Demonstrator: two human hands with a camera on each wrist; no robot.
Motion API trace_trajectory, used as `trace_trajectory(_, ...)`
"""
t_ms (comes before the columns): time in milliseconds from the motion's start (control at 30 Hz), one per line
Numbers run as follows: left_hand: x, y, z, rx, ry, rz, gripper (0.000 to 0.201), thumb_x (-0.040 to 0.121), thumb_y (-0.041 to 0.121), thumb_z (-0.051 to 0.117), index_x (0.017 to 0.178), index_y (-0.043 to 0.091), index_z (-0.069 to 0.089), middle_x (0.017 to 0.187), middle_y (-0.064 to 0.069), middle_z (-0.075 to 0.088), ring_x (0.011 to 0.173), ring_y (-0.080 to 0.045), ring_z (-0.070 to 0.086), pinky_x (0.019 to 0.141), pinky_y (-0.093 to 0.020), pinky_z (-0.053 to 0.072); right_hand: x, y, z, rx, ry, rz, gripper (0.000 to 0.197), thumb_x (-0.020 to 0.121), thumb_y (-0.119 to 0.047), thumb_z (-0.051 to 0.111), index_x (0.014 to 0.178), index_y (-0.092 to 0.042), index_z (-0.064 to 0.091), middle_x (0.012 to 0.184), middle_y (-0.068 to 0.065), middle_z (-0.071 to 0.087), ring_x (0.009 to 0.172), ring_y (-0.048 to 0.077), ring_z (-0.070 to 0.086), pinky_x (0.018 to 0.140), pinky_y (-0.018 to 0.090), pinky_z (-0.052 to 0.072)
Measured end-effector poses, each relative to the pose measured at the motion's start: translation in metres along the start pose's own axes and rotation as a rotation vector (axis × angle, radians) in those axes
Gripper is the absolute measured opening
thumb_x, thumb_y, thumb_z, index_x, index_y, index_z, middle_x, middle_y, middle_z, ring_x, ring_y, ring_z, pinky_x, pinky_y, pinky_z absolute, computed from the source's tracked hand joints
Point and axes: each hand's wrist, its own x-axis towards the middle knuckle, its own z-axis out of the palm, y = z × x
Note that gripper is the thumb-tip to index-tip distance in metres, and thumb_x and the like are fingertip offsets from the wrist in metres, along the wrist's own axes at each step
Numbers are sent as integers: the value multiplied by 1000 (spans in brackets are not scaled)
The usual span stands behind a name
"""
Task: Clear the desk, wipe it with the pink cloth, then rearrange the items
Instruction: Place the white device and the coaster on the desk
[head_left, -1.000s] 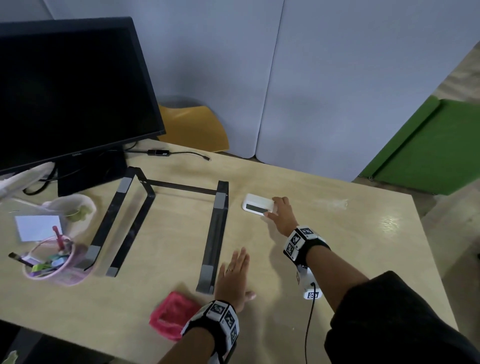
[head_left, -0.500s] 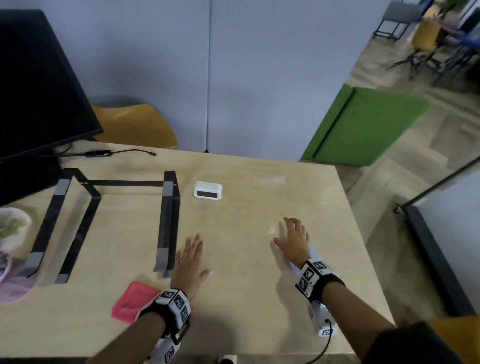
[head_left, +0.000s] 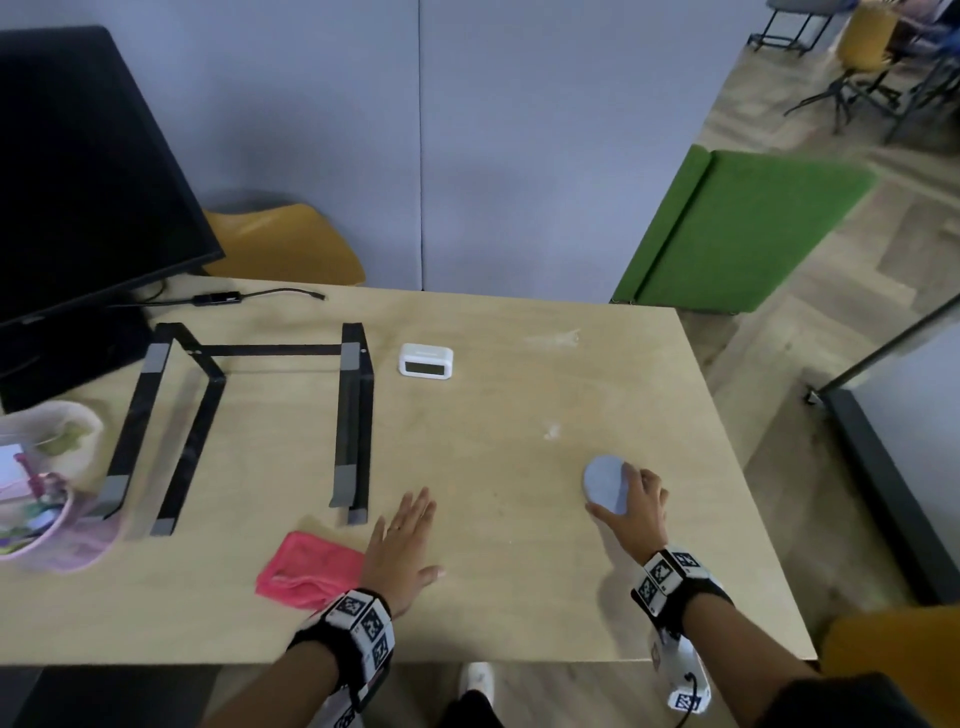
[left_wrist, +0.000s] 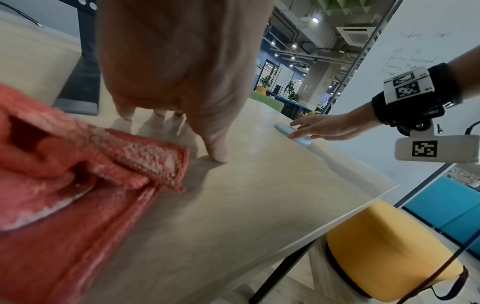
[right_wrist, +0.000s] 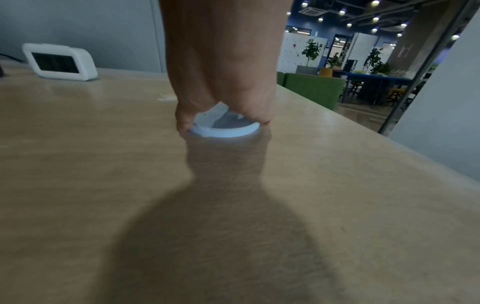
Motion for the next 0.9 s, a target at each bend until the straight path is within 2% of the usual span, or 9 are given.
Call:
trace_trajectory(167, -1, 5, -3, 6, -11, -19, 86, 92, 39, 52, 151, 16, -7, 155, 4, -25, 146, -17, -15, 118, -44, 5, -2, -14, 3, 11, 39, 0, 83, 71, -32, 78, 136, -6, 34, 133, 22, 32, 119, 39, 29, 97, 51, 34)
trace_trajectory(267, -2, 5, -4, 12, -16, -25, 86, 92, 39, 52, 150, 15, -7, 155, 4, -26, 146, -17, -15, 119, -45, 4, -5, -42, 9, 28, 37, -96, 81, 73, -32, 76, 137, -5, 33, 134, 21, 31, 120, 38, 29, 96, 50, 34)
trace_trajectory(567, -2, 3, -3, -3, -22, -29, 84, 94, 38, 50, 150, 16, -8, 156, 6, -24, 145, -15, -19, 120, -46, 2, -10, -160, 63, -36, -151, -396, 78, 79, -42, 67, 142, -14, 30, 146, 16, 19, 133, 36, 19, 109, 47, 27)
trace_trajectory(733, 0, 3, -2, 25, -14, -34, 84, 94, 38, 50, 150, 14, -8, 157, 3, -21, 145, -17, -18, 119, -46, 1, -13, -188, 87, -68, -209, -445, 79, 78, -41, 67, 142, -15, 29, 148, 15, 17, 135, 35, 18, 110, 45, 25)
trace_trajectory(900, 0, 4, -3, 55, 7, -33, 83, 93, 37, 50, 151, 13, -5, 159, 0, -15, 146, -19, -15, 118, -46, -3, -17, -188, 99, -71, -276, -402, 79, 81, -41, 65, 144, -21, 23, 153, 12, 9, 140, 33, 11, 115, 44, 17)
